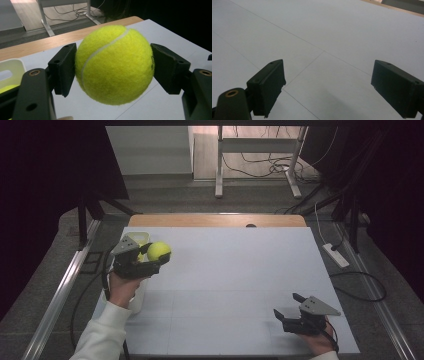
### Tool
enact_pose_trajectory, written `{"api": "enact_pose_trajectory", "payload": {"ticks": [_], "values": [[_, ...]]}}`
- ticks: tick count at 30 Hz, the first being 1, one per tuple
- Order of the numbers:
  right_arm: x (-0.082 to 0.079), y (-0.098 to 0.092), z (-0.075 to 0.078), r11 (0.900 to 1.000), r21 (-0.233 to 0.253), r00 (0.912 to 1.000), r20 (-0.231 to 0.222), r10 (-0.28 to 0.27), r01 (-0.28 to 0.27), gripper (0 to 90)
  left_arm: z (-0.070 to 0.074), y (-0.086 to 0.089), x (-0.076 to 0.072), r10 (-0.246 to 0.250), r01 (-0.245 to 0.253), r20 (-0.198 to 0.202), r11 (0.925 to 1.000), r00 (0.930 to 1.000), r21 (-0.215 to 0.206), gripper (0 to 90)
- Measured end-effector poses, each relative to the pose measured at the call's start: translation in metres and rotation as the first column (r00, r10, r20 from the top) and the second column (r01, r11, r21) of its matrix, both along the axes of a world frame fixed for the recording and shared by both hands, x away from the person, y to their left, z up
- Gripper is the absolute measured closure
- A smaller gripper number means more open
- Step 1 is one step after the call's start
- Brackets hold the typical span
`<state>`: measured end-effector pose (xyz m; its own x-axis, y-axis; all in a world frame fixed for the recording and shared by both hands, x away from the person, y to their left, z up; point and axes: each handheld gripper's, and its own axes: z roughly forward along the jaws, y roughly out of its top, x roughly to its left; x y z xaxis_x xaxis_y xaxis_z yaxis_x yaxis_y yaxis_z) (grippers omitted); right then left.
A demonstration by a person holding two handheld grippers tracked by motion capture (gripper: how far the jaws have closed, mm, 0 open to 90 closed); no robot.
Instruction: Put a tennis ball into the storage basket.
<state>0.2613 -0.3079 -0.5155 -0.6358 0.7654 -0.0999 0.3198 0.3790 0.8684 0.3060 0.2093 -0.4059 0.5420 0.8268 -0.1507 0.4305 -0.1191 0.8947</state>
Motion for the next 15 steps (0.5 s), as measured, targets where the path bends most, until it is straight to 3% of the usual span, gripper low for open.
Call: {"api": "enact_pose_trajectory", "payload": {"ticks": [15], "values": [[0.001, 0.001, 0.0, 1.0, -0.001, 1.0, 0.002, 0.0, 0.0, 11.4, 0.0, 0.02, 0.002, 0.071, -0.071, -0.005, 0.9973, 0.9974, 0.017, 26.2]]}}
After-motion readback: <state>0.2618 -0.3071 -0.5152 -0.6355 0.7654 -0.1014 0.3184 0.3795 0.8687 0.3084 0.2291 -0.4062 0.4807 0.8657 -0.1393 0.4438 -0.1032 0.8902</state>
